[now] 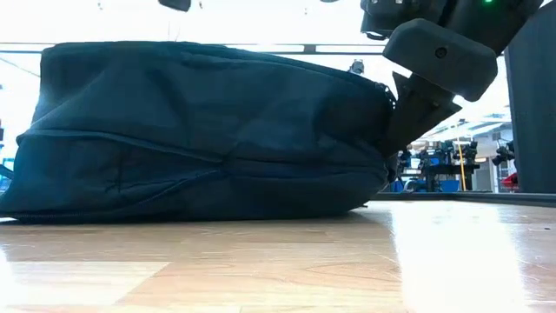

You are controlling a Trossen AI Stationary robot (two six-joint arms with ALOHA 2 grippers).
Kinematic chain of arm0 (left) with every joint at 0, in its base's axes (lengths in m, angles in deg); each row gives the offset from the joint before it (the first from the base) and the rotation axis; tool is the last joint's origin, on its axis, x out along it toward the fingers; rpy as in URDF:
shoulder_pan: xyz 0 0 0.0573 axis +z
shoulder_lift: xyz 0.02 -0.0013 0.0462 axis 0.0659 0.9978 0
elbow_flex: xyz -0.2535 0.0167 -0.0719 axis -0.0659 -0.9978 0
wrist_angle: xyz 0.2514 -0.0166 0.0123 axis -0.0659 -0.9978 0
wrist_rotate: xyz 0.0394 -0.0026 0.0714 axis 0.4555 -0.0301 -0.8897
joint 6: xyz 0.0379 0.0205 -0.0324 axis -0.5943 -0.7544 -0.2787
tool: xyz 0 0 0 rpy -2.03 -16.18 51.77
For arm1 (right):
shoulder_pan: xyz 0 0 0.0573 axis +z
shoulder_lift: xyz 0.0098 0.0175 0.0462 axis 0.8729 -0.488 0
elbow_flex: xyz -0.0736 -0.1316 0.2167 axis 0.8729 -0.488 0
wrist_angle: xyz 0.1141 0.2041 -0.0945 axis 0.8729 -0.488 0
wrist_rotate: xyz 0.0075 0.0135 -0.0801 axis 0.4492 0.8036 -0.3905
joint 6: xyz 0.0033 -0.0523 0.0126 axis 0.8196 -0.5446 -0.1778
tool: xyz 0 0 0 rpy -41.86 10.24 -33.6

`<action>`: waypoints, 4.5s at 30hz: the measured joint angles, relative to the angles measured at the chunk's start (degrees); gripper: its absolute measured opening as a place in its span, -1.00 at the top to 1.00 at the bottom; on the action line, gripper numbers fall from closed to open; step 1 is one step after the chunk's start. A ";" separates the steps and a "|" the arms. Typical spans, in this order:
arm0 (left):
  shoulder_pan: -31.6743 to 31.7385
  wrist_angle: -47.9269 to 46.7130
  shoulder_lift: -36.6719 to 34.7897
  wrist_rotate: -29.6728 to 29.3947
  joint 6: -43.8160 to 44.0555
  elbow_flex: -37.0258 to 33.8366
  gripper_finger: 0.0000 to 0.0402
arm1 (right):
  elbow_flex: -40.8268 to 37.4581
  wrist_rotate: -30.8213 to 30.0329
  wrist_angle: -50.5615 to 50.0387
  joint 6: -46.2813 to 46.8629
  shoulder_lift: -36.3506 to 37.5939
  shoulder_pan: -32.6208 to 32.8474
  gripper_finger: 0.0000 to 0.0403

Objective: Unpack backpack
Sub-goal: Close the dark blue backpack

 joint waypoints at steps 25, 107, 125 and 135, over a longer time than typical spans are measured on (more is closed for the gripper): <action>8.58 -39.97 36.68 -13.14 3.77 45.39 0.05 | 0.00 0.01 -0.03 -0.15 0.00 0.75 1.00; -6.41 -44.35 -15.77 -6.66 28.55 -2.65 0.44 | -3.47 1.97 0.73 -11.08 5.81 -7.47 0.38; -5.88 -30.64 -15.77 -2.12 13.38 -2.30 -0.21 | -19.71 6.65 21.33 -20.19 17.41 -5.45 0.62; -0.45 -27.15 -15.25 -9.48 2.67 5.29 -0.31 | -46.51 7.14 47.13 -27.70 38.67 -14.32 0.69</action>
